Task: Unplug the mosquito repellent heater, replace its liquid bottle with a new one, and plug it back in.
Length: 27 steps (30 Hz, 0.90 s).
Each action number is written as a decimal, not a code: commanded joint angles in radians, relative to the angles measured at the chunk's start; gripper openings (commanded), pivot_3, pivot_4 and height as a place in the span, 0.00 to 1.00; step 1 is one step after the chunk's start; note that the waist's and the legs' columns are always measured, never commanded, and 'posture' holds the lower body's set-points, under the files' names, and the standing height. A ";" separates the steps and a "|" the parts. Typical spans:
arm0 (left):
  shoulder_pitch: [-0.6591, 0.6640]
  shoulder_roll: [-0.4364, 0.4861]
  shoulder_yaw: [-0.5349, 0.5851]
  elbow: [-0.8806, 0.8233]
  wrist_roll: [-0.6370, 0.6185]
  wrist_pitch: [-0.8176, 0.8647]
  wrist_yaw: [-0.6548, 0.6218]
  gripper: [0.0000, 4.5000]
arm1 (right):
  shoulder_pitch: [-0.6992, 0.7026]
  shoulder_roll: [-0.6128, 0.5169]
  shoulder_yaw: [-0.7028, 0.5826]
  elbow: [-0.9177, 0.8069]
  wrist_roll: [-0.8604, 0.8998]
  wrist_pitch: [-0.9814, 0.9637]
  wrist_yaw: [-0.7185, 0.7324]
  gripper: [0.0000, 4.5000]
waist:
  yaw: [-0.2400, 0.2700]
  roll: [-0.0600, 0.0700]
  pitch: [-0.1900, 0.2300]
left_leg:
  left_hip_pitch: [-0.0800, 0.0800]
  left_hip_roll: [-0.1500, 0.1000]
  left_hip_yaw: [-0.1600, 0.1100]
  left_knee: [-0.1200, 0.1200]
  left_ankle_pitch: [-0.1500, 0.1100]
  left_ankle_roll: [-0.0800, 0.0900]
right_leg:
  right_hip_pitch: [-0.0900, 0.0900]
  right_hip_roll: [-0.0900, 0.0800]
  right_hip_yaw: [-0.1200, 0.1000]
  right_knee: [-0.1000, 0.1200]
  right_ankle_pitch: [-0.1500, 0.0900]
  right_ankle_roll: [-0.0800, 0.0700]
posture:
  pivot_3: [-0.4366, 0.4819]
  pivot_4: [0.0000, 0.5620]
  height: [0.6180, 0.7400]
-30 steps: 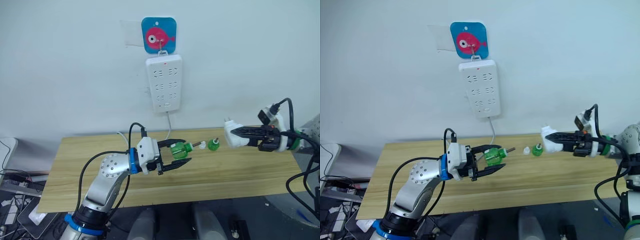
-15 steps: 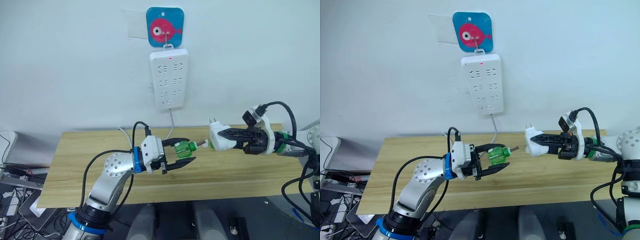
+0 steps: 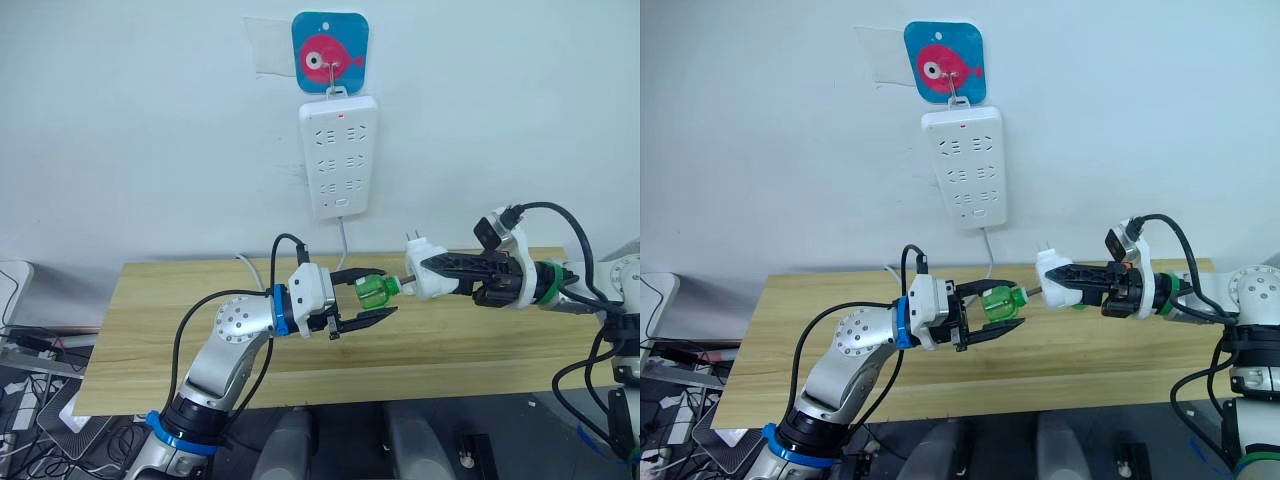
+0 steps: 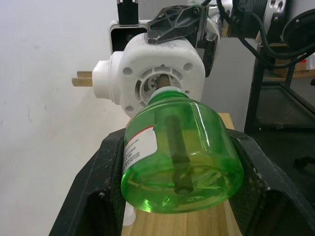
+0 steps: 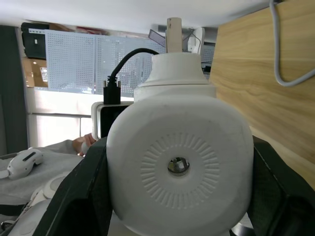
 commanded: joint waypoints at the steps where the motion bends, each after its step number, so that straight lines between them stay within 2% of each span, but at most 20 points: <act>1: 0.001 0.003 0.002 -0.011 -0.006 -0.025 -0.011 0.51 | 0.008 -0.025 0.011 -0.043 0.098 -0.029 -0.034 0.66 | 0.001 0.000 0.000 | 0.000 0.000 0.000 0.000 0.000 0.000 | 0.000 0.000 0.000 0.000 0.000 0.000 | 0.45 0.48 1.00; 5: -0.009 -0.004 -0.002 -0.001 0.001 -0.028 -0.011 0.51 | 0.017 -0.026 0.046 -0.073 0.154 -0.066 -0.065 0.66 | 0.000 0.000 0.000 | 0.000 0.000 0.000 0.000 0.000 0.000 | 0.000 0.000 0.000 0.000 0.000 0.000 | 0.45 0.47 1.00; 19: -0.045 0.007 0.027 0.001 -0.009 -0.032 -0.007 0.51 | 0.051 -0.053 0.071 -0.089 0.156 -0.101 -0.060 0.66 | 0.002 0.000 0.000 | 0.000 0.000 -0.001 0.000 0.000 0.000 | 0.000 0.000 -0.001 0.000 0.000 0.000 | 0.46 0.45 1.00; 27: -0.040 0.011 -0.009 -0.010 -0.006 -0.015 -0.029 0.51 | 0.037 -0.031 0.066 -0.086 0.156 -0.124 -0.071 0.66 | 0.001 0.000 0.000 | 0.000 0.000 -0.001 0.000 0.000 0.000 | 0.000 0.000 -0.001 0.000 0.000 0.000 | 0.46 0.45 1.00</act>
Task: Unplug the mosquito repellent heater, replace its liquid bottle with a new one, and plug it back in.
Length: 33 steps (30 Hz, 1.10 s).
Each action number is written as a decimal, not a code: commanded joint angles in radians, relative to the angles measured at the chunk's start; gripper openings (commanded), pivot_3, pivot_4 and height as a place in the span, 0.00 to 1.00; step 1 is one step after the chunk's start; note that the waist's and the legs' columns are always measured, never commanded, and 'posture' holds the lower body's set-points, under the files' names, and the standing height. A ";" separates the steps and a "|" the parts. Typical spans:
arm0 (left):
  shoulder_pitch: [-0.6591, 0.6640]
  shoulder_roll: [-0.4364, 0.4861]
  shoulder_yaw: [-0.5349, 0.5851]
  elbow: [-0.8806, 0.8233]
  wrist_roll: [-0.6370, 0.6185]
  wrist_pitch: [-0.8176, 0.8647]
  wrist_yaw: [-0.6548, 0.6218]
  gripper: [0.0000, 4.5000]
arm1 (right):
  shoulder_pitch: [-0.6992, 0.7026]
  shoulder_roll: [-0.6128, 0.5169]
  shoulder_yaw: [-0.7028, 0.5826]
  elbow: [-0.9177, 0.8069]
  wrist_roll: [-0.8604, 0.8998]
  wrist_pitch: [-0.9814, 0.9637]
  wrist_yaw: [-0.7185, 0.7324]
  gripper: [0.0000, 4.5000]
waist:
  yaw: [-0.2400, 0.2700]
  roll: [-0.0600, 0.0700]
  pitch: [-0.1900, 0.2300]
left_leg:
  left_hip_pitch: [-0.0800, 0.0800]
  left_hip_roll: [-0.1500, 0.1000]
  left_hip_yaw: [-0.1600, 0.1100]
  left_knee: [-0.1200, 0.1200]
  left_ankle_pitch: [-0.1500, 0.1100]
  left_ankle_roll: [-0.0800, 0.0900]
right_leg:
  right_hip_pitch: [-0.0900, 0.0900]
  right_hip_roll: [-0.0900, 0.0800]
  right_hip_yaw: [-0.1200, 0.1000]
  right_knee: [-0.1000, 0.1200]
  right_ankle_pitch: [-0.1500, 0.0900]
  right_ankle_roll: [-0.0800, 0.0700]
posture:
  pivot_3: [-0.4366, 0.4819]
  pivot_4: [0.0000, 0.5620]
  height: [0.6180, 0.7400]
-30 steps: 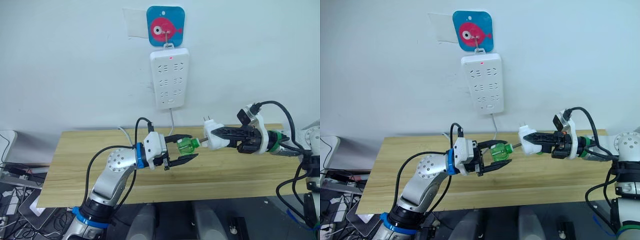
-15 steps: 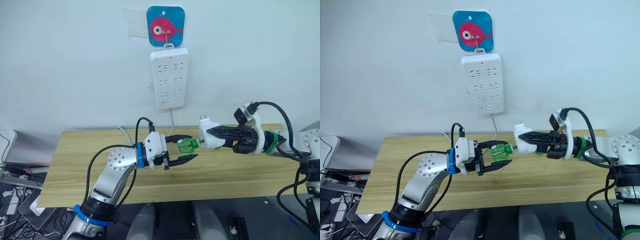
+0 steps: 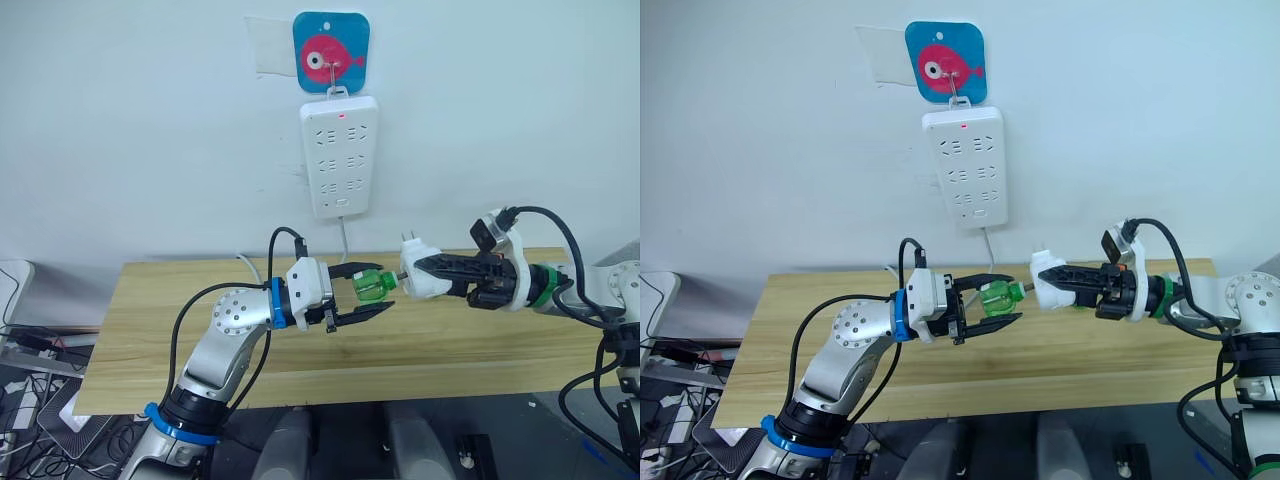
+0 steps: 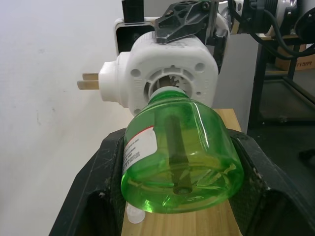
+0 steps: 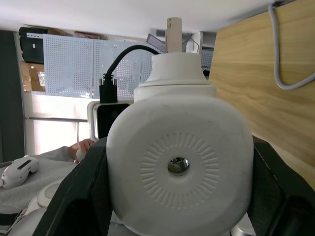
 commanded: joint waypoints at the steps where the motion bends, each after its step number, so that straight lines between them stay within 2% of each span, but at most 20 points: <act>1: 0.003 0.002 -0.019 -0.048 -0.009 0.004 -0.013 0.51 | -0.012 0.005 -0.017 -0.019 0.034 -0.007 0.010 0.66 | 0.000 0.000 0.000 | 0.000 0.000 0.000 0.000 0.000 0.000 | 0.000 0.000 0.000 0.000 0.000 0.000 | 0.46 0.45 1.00; 15: -0.039 -0.003 0.020 0.008 -0.008 -0.005 -0.001 0.51 | 0.013 -0.009 -0.014 -0.057 0.034 0.009 0.039 0.66 | 0.000 0.000 0.000 | 0.000 0.000 0.000 0.000 0.000 0.000 | 0.000 0.000 0.000 0.000 0.000 0.000 | 0.45 0.45 1.00; 33: -0.006 0.013 -0.013 -0.070 -0.019 0.033 -0.022 0.51 | -0.010 0.022 0.000 -0.044 0.034 -0.019 0.005 0.66 | 0.000 0.000 0.000 | -0.001 0.000 0.000 0.000 0.000 0.000 | 0.000 0.000 0.000 0.000 0.000 0.000 | 0.46 0.47 1.00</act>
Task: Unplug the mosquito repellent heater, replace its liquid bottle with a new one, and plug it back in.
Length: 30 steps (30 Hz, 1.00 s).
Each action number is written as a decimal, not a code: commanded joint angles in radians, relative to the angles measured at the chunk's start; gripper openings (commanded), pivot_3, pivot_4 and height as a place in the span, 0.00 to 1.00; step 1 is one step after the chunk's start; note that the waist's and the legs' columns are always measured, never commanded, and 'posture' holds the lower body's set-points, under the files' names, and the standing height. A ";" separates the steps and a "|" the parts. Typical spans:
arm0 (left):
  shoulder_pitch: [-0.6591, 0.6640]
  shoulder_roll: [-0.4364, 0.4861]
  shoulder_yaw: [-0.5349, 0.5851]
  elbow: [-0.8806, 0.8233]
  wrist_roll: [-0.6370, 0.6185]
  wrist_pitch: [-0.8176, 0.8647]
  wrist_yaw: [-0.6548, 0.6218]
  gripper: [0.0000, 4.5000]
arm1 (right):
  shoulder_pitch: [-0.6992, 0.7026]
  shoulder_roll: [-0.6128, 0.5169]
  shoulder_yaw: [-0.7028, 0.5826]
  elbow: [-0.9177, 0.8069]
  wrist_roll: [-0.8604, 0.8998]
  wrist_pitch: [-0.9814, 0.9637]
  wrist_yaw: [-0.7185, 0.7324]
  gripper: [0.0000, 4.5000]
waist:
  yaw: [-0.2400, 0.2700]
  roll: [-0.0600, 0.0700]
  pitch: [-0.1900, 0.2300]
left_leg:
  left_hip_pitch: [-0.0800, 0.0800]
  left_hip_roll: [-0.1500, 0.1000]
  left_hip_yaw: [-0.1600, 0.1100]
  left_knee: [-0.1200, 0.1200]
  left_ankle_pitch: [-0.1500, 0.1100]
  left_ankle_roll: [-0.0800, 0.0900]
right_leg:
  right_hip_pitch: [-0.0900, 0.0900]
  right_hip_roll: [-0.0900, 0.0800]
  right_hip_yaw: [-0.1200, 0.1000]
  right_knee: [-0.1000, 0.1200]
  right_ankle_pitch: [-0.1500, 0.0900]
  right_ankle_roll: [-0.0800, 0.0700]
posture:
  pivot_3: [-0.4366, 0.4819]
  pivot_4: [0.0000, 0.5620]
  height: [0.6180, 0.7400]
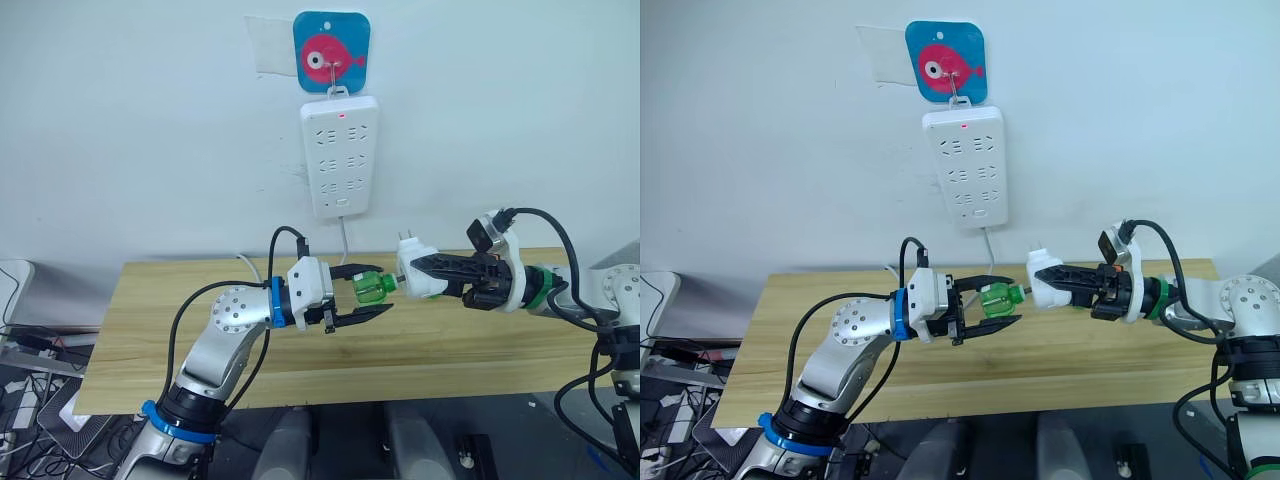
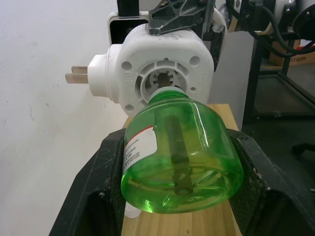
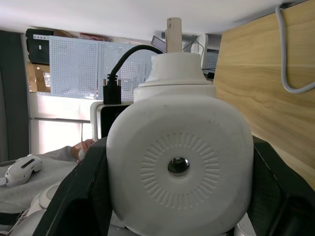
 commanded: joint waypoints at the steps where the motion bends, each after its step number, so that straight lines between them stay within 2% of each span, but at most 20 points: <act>1: 0.002 -0.005 -0.014 -0.058 -0.019 -0.004 -0.011 0.51 | -0.026 0.006 -0.001 -0.023 0.031 -0.001 0.001 0.66 | 0.000 0.000 0.000 | 0.000 0.000 0.000 0.000 0.000 0.000 | 0.000 0.000 0.000 0.000 0.000 0.000 | 0.46 0.47 1.00; 13: 0.005 0.013 -0.004 -0.064 -0.028 0.012 -0.021 0.51 | -0.035 -0.005 0.002 -0.011 0.031 0.000 -0.001 0.66 | 0.000 0.000 0.000 | -0.001 0.000 -0.001 0.000 0.000 0.000 | -0.001 0.000 -0.001 0.000 0.000 0.000 | 0.46 0.47 1.00; 30: -0.022 -0.025 -0.011 -0.037 0.000 0.009 0.012 0.51 | -0.002 0.019 0.039 -0.194 0.031 -0.037 -0.028 0.66 | 0.000 0.000 0.000 | -0.002 0.000 -0.001 0.000 0.000 0.000 | -0.001 0.000 -0.001 0.000 0.000 0.000 | 0.46 0.46 1.00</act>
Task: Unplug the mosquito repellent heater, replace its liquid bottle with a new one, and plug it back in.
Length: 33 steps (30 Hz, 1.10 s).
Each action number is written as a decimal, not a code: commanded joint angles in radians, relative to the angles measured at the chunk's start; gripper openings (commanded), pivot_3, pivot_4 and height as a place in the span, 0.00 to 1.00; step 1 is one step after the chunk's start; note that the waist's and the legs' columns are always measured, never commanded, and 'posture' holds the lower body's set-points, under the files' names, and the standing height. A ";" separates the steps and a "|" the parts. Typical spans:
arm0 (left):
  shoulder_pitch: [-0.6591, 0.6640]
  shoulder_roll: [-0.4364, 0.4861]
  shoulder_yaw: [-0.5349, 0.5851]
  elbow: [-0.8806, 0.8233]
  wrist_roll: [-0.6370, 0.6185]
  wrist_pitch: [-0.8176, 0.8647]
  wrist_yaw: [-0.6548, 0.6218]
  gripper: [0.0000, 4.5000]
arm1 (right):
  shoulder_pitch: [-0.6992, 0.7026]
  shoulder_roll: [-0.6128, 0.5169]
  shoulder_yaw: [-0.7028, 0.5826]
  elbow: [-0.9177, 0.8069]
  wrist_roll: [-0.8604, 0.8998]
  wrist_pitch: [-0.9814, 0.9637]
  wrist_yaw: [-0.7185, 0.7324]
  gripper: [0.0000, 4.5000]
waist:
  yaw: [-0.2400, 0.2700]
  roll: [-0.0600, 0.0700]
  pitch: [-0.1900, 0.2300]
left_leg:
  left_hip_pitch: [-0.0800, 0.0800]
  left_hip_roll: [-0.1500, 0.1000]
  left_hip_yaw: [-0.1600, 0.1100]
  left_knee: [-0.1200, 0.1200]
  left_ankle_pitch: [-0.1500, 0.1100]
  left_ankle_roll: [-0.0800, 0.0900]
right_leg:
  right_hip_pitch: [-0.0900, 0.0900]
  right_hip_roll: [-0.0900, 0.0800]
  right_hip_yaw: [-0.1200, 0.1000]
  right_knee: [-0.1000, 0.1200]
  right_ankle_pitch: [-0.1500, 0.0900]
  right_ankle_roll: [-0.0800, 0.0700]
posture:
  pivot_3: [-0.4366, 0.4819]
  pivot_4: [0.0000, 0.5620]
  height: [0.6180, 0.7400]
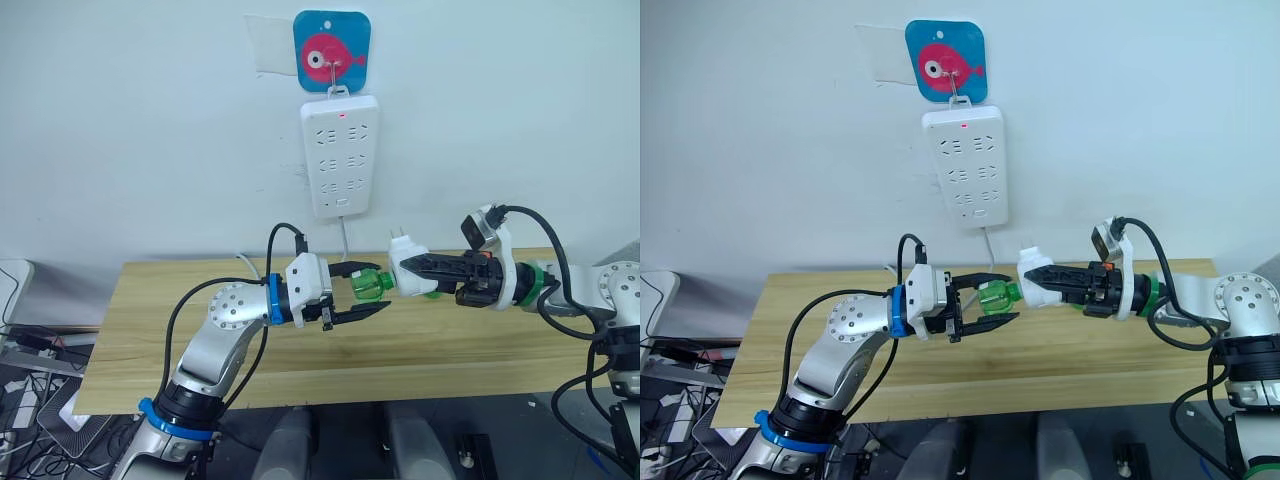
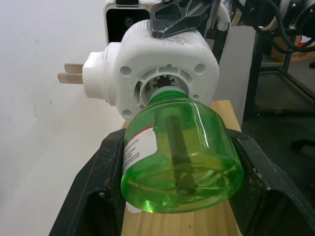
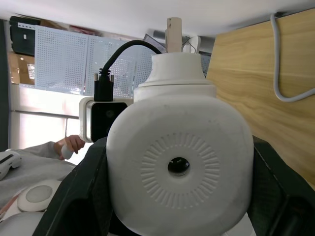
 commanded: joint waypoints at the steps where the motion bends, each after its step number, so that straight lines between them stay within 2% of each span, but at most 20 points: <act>1: -0.010 -0.021 -0.019 -0.030 -0.003 -0.013 0.007 0.51 | -0.001 0.007 0.026 -0.097 0.032 0.030 0.029 0.66 | 0.000 0.000 0.000 | 0.000 0.000 0.000 0.000 0.000 0.000 | 0.000 0.000 0.000 0.000 0.000 0.000 | 0.45 0.46 1.00; 10: -0.020 -0.021 -0.006 -0.023 -0.013 -0.017 -0.005 0.51 | 0.005 -0.044 0.057 -0.116 0.031 0.036 0.043 0.66 | 0.000 0.000 0.000 | -0.001 0.000 0.000 0.000 0.000 0.000 | 0.000 0.000 0.000 0.000 0.000 0.000 | 0.46 0.44 1.00; 25: -0.008 -0.031 -0.037 -0.018 0.014 -0.033 -0.022 0.51 | -0.008 0.051 0.015 -0.130 0.032 -0.021 0.003 0.66 | 0.000 0.000 0.000 | -0.002 0.000 0.000 0.001 0.000 0.000 | -0.001 0.000 0.000 0.001 0.000 0.000 | 0.43 0.44 1.00; 33: -0.029 -0.034 -0.025 0.008 0.018 -0.036 -0.027 0.51 | 0.012 0.003 0.069 -0.228 0.032 -0.001 0.024 0.66 | 0.000 0.000 0.000 | -0.004 0.000 0.000 0.002 0.000 0.000 | -0.004 0.000 0.000 0.001 0.000 0.000 | 0.44 0.45 1.00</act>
